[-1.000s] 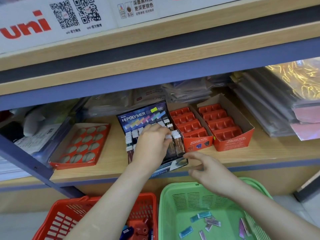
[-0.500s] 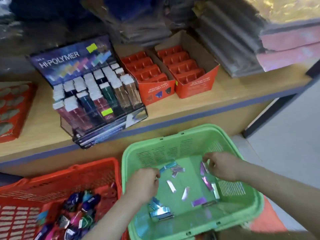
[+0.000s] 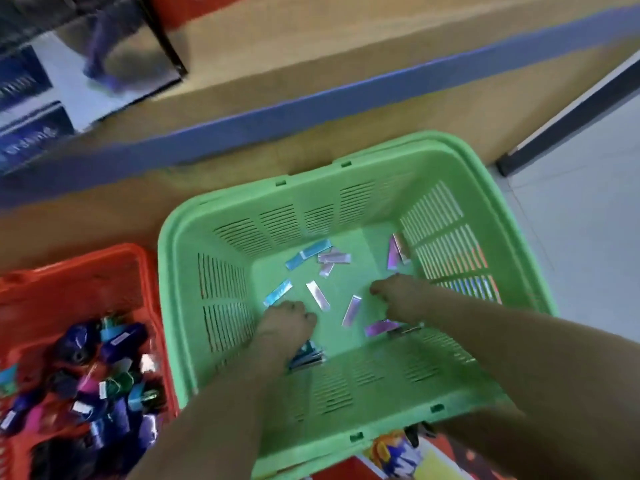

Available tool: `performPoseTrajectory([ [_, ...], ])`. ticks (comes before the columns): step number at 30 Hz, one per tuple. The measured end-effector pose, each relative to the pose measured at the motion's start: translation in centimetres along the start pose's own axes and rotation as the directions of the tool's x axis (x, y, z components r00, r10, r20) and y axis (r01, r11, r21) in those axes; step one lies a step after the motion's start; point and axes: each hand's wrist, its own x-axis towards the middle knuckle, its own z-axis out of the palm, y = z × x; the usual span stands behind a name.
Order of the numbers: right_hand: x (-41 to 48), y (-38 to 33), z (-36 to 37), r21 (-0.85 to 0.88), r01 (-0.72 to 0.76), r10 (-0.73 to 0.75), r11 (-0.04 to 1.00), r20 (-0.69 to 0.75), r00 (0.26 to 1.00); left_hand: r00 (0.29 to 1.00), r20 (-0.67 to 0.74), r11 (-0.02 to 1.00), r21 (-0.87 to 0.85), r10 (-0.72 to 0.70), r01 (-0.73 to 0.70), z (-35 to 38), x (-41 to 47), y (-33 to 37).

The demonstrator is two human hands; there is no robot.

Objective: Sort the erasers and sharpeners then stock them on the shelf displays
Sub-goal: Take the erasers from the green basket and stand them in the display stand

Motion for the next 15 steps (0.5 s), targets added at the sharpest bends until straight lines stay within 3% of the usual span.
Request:
performPoseTrajectory([
  [4,1.4,-1.6,1.6,0.122,0.039,-0.039,0.992,-0.008,0.999,0.999,-0.034,0.995,-0.093,-0.030,0.027,1.0,0.8,-0.1],
  [9,3.3,-4.8,2.6,0.111,0.160,-0.140,0.981,-0.171,0.975,0.977,-0.026,0.889,-0.420,-0.212,0.182,1.2,1.8,-0.7],
  [11,4.1,-6.2,2.7,0.280,0.158,-0.113,0.947,-0.171,0.979,0.960,-0.025,0.847,-0.477,-0.280,0.234,0.7,2.0,-0.9],
  [13,4.8,-7.4,2.5,0.582,0.058,0.018,0.811,-0.124,0.992,0.945,-0.020,0.819,-0.505,-0.327,0.273,0.1,2.2,-1.2],
  [15,5.0,-8.0,2.3,0.849,-0.070,0.111,0.523,0.013,0.994,0.924,-0.003,0.744,-0.593,-0.382,0.306,-0.6,2.3,-1.7],
])
